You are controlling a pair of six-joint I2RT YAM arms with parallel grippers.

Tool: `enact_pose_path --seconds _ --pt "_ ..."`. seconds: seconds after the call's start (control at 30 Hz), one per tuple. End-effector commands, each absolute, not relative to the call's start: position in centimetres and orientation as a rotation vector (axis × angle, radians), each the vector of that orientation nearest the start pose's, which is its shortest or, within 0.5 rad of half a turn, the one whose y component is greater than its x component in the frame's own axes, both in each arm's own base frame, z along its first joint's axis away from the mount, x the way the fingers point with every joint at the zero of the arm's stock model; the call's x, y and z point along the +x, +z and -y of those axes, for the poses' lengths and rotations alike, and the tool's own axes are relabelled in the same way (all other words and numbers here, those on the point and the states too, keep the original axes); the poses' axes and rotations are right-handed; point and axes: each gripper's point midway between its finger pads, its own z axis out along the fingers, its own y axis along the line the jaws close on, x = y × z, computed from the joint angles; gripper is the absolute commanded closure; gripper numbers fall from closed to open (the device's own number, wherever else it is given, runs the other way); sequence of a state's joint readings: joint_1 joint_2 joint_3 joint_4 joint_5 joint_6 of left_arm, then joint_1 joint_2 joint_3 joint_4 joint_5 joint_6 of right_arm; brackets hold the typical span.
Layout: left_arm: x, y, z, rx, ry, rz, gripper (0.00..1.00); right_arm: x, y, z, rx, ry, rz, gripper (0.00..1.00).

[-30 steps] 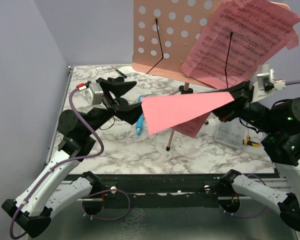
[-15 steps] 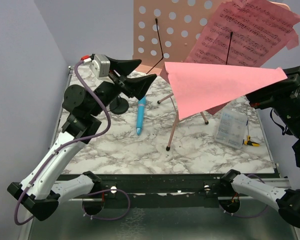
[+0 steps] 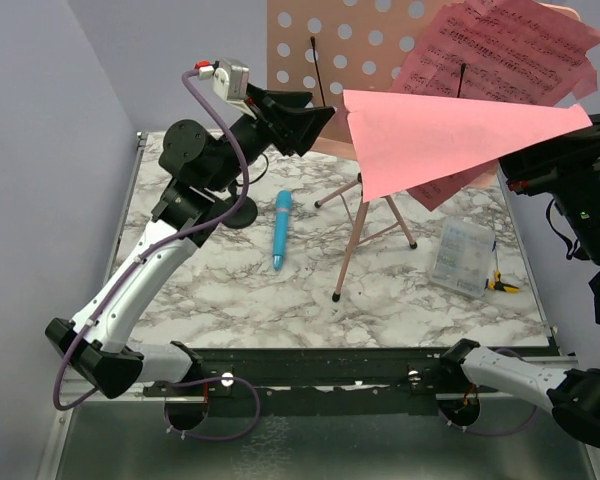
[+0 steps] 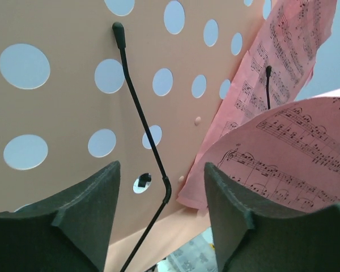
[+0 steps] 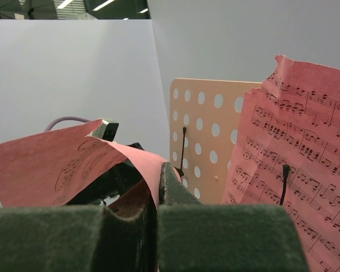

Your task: Set up the instrument practice props

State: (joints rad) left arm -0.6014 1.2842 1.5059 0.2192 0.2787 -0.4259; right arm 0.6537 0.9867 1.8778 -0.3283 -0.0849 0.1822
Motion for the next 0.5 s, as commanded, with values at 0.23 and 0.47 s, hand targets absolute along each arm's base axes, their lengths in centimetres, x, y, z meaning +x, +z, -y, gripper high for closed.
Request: enact_pose_path --seconds 0.23,0.47 --pt "30.6 56.4 28.9 0.31 -1.137 -1.15 0.63 17.2 66.0 -14.8 -0.29 0.755 -1.018 0.99" --pt "30.9 55.9 28.8 0.293 -1.133 -1.157 0.84 18.2 66.3 -15.4 -0.287 0.746 -1.022 0.99"
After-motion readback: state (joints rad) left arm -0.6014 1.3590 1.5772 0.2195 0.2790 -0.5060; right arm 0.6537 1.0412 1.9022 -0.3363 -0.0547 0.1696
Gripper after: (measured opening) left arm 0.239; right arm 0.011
